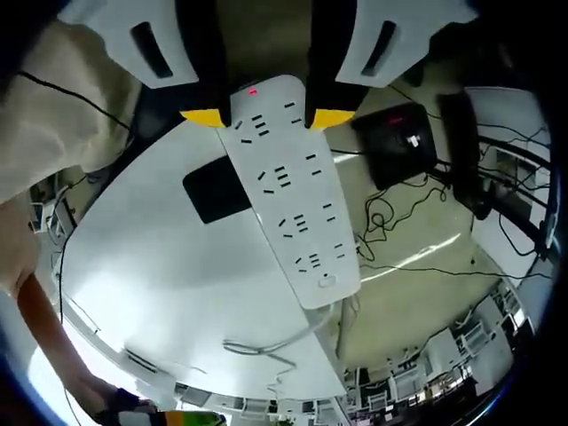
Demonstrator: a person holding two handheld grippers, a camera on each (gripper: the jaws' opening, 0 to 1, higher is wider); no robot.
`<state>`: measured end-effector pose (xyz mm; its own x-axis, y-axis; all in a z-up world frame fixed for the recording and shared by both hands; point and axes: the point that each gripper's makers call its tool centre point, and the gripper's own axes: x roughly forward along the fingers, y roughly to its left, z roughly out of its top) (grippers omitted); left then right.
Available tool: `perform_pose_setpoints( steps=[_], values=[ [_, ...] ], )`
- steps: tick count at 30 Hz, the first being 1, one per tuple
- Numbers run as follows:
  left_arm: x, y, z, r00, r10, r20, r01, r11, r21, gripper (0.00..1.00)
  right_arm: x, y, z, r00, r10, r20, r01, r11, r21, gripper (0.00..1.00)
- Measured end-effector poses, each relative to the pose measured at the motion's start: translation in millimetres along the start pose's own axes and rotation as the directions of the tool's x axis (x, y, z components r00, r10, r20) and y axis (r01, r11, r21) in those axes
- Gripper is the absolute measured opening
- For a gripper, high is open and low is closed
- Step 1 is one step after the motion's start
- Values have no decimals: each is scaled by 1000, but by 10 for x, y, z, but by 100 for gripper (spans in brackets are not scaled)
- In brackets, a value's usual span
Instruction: Pick up the power strip scattered on the table, fix it on the side mounting bracket of the table, and press the switch
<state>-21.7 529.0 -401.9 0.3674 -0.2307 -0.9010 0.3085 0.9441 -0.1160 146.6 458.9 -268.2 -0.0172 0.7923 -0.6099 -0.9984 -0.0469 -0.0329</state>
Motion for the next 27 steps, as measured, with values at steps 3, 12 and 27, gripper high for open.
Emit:
perform_pose_setpoints(
  steps=[3,12,27],
  values=[
    [1,1,0,1000,-2,-1,2,1000,2,38,107,8,16,1000,11,-9,-11,1000,-4,0],
    [0,-7,-1,1000,-2,-13,2,1000,8,38,406,92,117,998,52,-30,-52,999,-7,0],
    [4,0,3,1000,-1,-4,1,1000,4,38,910,234,8,975,113,-194,-125,991,-54,0]
  ],
)
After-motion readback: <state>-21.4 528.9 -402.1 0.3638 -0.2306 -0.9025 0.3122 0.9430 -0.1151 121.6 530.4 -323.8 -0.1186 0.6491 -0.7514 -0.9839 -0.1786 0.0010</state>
